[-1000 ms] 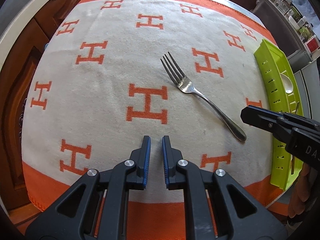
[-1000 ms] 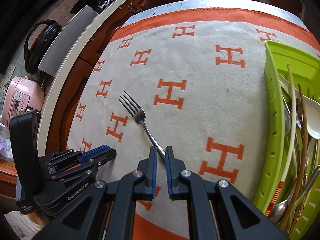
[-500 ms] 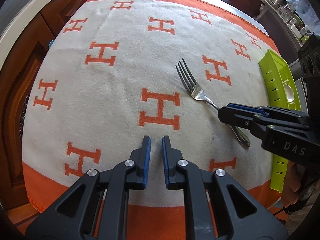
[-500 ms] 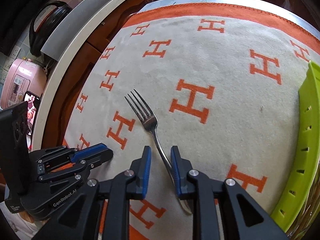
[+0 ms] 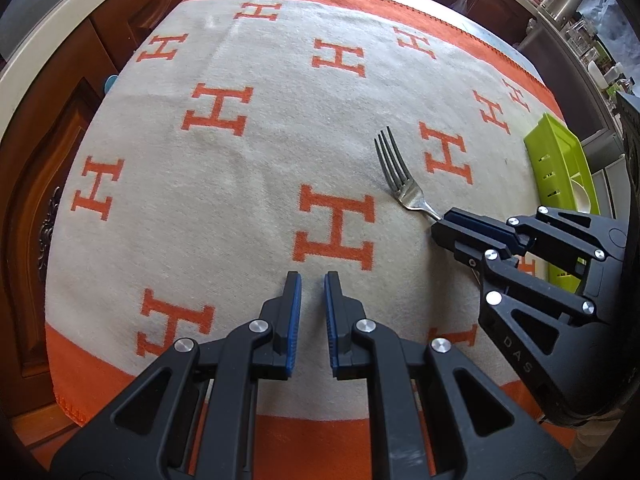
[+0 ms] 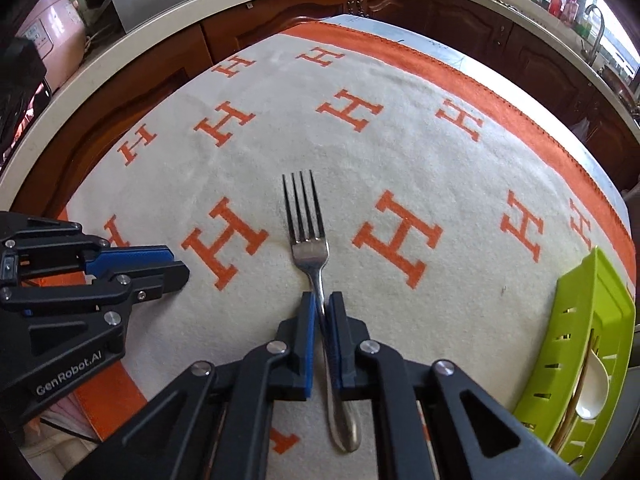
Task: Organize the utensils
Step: 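Lift the steel fork with the right gripper and drop it into the tray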
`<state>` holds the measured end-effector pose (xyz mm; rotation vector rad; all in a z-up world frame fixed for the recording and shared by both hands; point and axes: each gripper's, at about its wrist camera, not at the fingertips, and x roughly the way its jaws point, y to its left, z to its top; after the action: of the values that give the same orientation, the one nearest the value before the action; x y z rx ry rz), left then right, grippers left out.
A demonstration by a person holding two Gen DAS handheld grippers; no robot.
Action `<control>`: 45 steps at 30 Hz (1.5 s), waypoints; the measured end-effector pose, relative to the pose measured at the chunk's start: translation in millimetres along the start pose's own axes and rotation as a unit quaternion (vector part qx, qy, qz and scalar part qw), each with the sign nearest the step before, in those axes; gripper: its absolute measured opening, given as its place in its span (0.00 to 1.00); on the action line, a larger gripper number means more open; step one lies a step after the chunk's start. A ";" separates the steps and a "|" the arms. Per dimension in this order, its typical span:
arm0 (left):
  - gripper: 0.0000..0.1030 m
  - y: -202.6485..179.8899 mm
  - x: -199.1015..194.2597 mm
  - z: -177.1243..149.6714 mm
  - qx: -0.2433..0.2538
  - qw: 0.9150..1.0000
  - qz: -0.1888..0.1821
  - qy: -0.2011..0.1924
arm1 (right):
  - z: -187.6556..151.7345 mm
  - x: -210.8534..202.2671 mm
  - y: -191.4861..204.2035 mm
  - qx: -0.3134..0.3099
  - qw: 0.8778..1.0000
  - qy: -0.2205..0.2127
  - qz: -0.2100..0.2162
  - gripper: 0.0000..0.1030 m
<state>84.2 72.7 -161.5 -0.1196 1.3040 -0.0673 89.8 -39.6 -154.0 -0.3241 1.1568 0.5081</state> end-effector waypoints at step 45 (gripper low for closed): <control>0.09 -109.3 -22.9 -16.9 0.125 0.992 -0.004 -0.013 | -108.2 -101.2 -96.2 0.285 0.955 -0.070 0.053 0.04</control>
<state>63.9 -33.9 -130.2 0.0880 1.2591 -0.2352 25.4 -195.8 -102.1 0.2706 1.1323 0.2650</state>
